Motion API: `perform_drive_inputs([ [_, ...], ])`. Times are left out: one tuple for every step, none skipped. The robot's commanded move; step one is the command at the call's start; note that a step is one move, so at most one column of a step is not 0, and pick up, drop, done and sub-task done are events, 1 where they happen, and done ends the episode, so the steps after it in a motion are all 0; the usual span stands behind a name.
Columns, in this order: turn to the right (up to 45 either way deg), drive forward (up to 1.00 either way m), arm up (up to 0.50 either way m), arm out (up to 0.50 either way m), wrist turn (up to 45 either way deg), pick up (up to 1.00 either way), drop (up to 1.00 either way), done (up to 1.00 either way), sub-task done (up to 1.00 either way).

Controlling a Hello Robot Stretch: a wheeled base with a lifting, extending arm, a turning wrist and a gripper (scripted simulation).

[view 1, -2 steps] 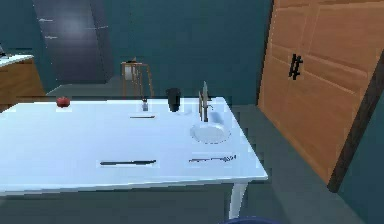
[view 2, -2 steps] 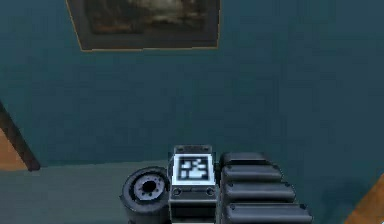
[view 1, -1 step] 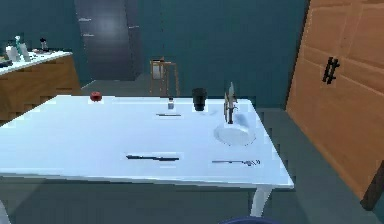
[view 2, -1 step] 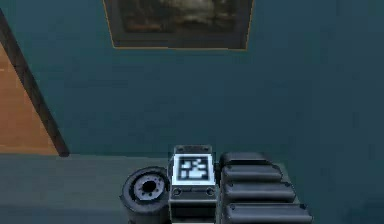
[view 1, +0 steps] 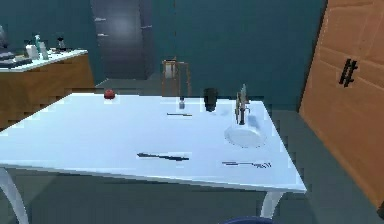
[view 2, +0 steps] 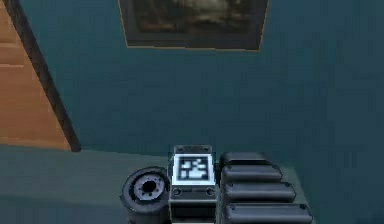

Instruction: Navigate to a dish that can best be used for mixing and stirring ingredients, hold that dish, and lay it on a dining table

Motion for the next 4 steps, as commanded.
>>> perform_drive_inputs([
  [0.0,0.25,0.0,0.0,0.0,0.0,0.0,0.0,0.0],
  [-45.0,0.0,0.0,0.0,0.0,0.0,0.0,0.0,0.0],
  [0.0,0.25,0.0,0.0,0.0,0.0,0.0,0.0,0.0],
  [3.0,0.0,0.0,0.0,0.0,0.0,0.0,0.0,0.0],
])
